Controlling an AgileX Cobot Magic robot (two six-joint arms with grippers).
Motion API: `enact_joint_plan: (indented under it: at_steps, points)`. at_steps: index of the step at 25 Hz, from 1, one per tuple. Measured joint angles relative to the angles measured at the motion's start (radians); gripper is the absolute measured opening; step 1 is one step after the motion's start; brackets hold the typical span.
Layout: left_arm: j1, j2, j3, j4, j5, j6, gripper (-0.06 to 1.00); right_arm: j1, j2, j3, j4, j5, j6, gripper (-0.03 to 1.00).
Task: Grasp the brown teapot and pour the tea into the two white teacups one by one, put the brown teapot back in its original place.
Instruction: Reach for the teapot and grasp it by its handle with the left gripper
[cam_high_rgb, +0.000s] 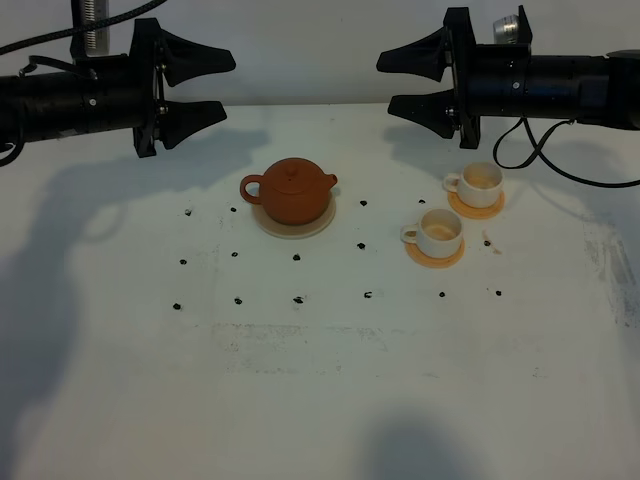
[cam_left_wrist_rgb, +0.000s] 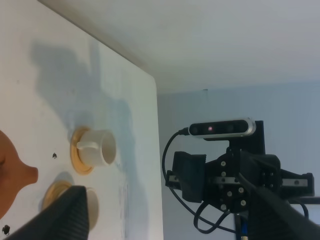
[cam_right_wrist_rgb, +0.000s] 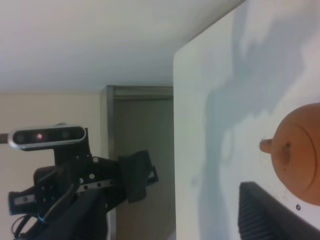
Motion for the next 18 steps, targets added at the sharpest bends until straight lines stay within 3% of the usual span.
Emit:
enact_joint_plan:
  at_steps: [11,18]
  points:
    - [0.0,0.0,0.0,0.013,0.004,0.008,0.63,0.0,0.0,0.0,0.001,0.0,-0.03,0.58]
    - [0.0,-0.017,0.0,0.06,0.007,0.237,0.56,0.0,-0.006,-0.024,-0.058,-0.014,-0.148,0.57]
